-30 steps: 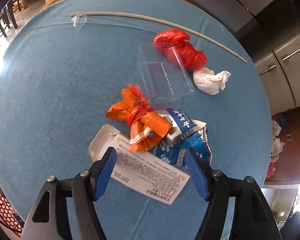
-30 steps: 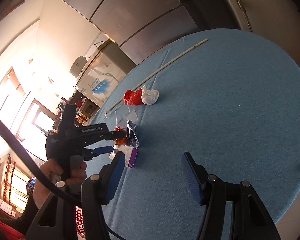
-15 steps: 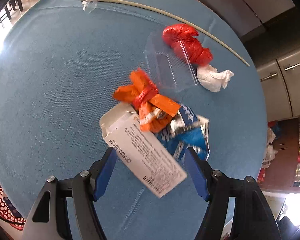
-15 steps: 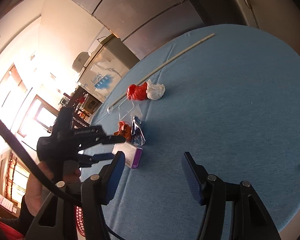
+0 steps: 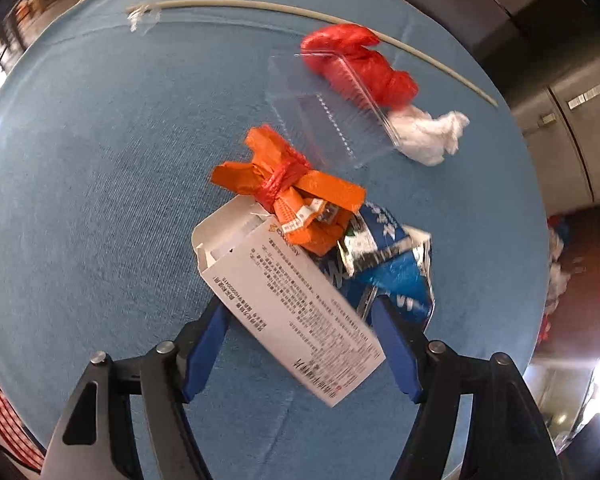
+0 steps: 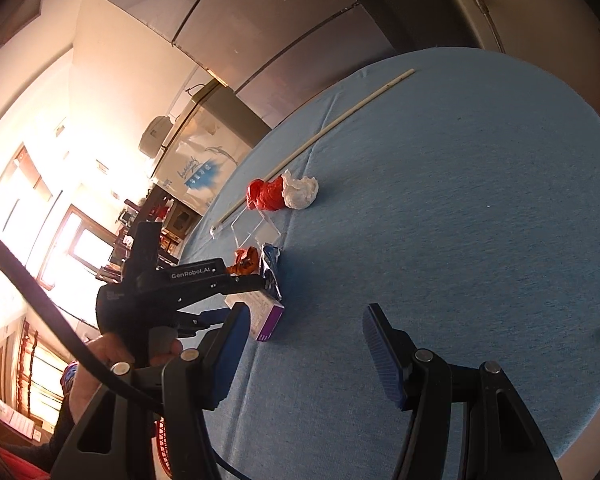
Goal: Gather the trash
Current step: 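Close the left tool on the white leaflet box while the right grasps the blue wrapper, then carry the leaflet box and wrapper to the red basket and open both tools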
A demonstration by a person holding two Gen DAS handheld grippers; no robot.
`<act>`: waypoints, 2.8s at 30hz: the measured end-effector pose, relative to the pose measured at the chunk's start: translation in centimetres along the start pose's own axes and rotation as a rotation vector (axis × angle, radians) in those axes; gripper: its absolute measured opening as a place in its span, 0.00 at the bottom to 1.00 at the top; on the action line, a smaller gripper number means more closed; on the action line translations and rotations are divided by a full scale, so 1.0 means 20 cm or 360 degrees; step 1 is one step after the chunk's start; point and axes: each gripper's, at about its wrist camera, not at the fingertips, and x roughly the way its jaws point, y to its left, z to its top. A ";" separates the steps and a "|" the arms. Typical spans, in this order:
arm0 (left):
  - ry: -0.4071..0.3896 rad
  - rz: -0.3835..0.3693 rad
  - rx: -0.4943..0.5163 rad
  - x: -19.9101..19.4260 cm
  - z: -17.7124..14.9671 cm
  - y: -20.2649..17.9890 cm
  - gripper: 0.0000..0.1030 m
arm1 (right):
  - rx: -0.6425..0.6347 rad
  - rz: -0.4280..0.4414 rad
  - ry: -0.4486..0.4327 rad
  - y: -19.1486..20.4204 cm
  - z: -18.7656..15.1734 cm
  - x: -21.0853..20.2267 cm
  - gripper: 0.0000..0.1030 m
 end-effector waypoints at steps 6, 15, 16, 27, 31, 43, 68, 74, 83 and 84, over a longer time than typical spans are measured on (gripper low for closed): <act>0.0020 0.0000 0.0203 -0.02 -0.05 0.03 0.59 | -0.0036 -0.0007 0.0005 0.04 0.01 0.03 0.61; 0.0143 0.0024 0.0314 -0.13 -0.18 0.28 0.57 | -0.0177 0.0076 0.0122 0.18 0.14 0.30 0.61; 0.0155 0.0010 0.0325 -0.14 -0.20 0.31 0.57 | -0.0209 0.0072 0.0146 0.21 0.15 0.37 0.61; 0.0074 -0.0048 0.0320 -0.22 -0.15 0.45 0.65 | -0.0289 -0.0130 0.0388 0.27 0.21 0.91 0.42; 0.0050 0.0004 0.0371 -0.17 -0.13 0.40 0.65 | -0.0278 -0.0094 0.0365 0.27 0.19 0.90 0.27; -0.0093 -0.0060 0.0307 -0.18 -0.17 0.60 0.46 | -0.0327 -0.0127 0.0144 0.31 0.13 0.57 0.23; -0.0570 0.0237 -0.0081 -1.08 -0.80 1.01 0.46 | -0.0598 0.0474 0.0239 0.97 -0.04 0.57 0.23; -0.0591 0.0398 -0.0247 -1.18 -0.92 1.24 0.46 | -0.0751 0.0603 0.0328 1.23 -0.16 0.64 0.23; -0.0552 0.0524 -0.0426 -1.21 -1.04 1.53 0.46 | -0.0927 0.0743 0.0466 1.55 -0.38 0.73 0.23; -0.0545 0.0534 -0.0444 -1.21 -1.04 1.56 0.46 | -0.0947 0.0751 0.0483 1.57 -0.40 0.75 0.23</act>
